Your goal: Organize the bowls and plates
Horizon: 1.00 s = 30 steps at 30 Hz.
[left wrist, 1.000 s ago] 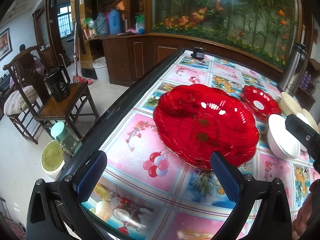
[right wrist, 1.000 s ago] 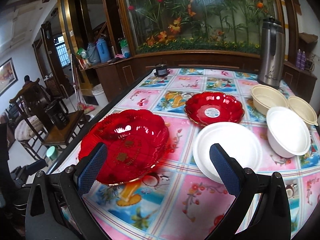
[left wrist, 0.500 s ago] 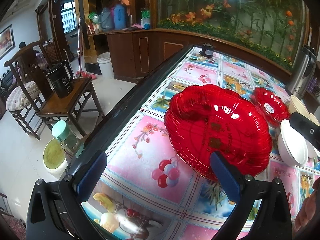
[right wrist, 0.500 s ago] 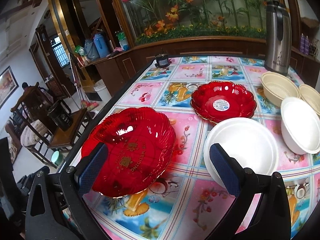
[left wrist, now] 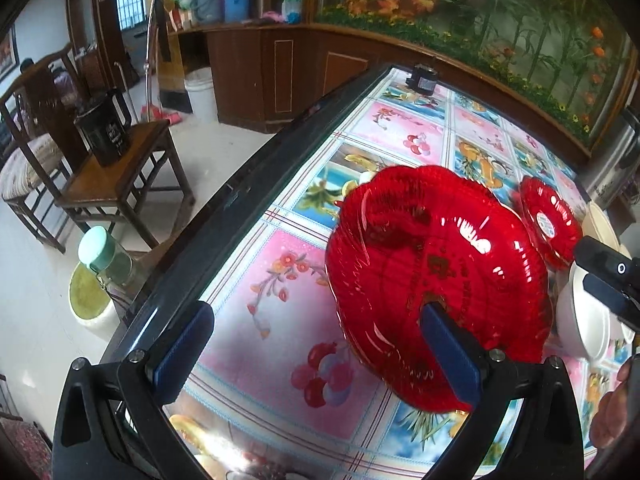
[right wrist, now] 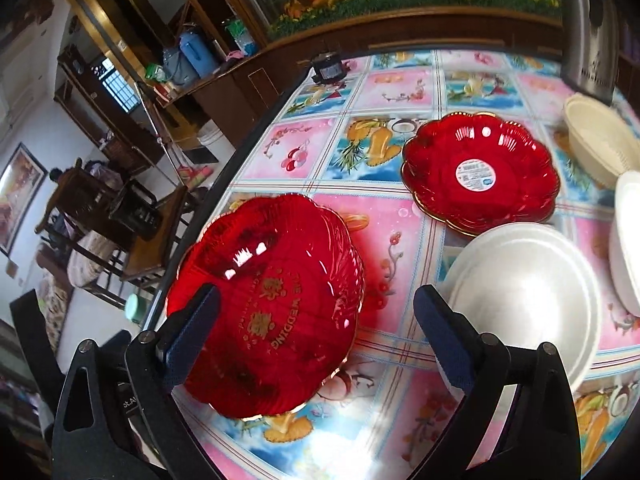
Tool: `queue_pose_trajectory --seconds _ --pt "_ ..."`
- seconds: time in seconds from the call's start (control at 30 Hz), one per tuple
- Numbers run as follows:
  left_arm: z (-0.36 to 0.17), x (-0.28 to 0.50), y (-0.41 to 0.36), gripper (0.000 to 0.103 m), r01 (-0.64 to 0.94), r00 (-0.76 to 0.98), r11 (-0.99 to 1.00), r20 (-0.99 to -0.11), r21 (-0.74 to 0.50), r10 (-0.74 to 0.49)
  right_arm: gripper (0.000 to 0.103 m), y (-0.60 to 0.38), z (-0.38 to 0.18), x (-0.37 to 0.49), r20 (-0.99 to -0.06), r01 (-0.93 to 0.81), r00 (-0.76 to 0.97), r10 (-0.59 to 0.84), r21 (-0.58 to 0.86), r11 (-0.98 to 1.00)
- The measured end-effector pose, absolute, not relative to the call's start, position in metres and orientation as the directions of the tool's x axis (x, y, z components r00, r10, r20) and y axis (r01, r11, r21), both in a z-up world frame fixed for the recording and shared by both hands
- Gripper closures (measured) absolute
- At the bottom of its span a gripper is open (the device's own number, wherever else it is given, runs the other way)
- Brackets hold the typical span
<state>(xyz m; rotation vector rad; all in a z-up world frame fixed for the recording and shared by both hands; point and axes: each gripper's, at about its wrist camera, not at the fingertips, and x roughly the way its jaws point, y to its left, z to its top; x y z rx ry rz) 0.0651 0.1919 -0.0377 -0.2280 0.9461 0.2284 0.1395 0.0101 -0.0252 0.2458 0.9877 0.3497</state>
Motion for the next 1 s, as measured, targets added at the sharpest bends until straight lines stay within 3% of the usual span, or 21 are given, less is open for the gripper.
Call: queue_pose_trajectory --seconds 0.3,0.53,0.63,0.7,0.73,0.8,0.93,1.0 --pt "-0.053 0.082 0.186 0.001 -0.298 0.502 0.952 -0.86 -0.072 0.093 0.005 0.0 -0.049 0.165 -0.788 -0.081 0.427 0.443 0.455 0.887" --pt "-0.067 0.087 0.185 0.003 -0.303 0.45 0.95 -0.89 -0.074 0.074 0.027 0.01 -0.074 0.181 -0.809 -0.049 0.348 0.474 0.489 0.871" --pt "-0.072 0.09 0.185 0.016 -0.303 0.426 0.95 -0.902 -0.077 0.063 0.033 0.015 -0.081 0.184 -0.811 -0.038 0.33 0.484 0.501 0.865" --pt "-0.075 0.09 0.187 0.035 -0.306 0.414 0.948 -0.909 -0.088 0.049 0.045 0.019 -0.083 0.185 -0.823 -0.04 0.322 0.468 0.483 0.875" --pt "-0.076 0.09 0.188 0.039 -0.309 0.411 0.947 -0.911 -0.093 0.045 0.054 0.02 -0.084 0.187 -0.827 -0.04 0.316 0.464 0.477 0.878" --pt "-0.077 0.09 0.19 0.053 -0.313 0.419 0.943 -0.908 -0.114 0.029 0.061 0.021 -0.087 0.188 -0.835 -0.039 0.31 0.455 0.467 0.883" --pt "-0.076 0.092 0.19 0.071 -0.298 0.439 0.946 -0.898 -0.124 0.021 0.088 0.027 -0.088 0.189 -0.86 -0.055 0.316 0.4 0.405 0.913" --pt "-0.076 0.093 0.188 0.079 -0.282 0.446 0.951 -0.895 -0.124 0.015 0.092 0.026 -0.09 0.19 -0.862 -0.065 0.312 0.4 0.401 0.914"
